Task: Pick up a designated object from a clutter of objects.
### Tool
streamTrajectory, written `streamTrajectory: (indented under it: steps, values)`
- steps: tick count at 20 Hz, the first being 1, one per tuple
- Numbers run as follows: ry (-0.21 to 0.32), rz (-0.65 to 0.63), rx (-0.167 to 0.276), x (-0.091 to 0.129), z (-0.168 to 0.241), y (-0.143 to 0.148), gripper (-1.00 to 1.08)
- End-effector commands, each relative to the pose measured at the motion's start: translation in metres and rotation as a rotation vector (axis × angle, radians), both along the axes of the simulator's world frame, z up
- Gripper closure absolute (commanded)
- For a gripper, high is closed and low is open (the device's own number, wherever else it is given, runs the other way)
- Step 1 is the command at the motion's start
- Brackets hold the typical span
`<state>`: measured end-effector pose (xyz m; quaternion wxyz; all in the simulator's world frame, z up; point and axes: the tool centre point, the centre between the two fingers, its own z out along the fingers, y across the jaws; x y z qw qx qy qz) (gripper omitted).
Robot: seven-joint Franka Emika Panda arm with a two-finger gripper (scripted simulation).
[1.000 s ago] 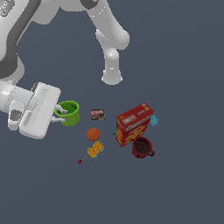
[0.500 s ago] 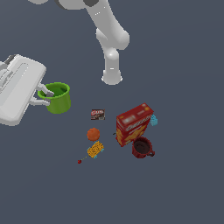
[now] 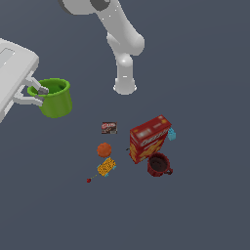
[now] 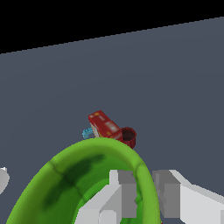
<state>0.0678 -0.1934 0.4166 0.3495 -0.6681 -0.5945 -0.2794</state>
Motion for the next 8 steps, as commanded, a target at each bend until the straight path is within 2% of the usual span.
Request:
streamTrajectory:
  steps: [1, 8]
  values:
    - [-0.001, 0.0, 0.0, 0.0015, 0.0073, -0.0002, 1.08]
    - [-0.001, -0.001, 0.0, 0.0031, 0.0131, -0.0008, 1.08]
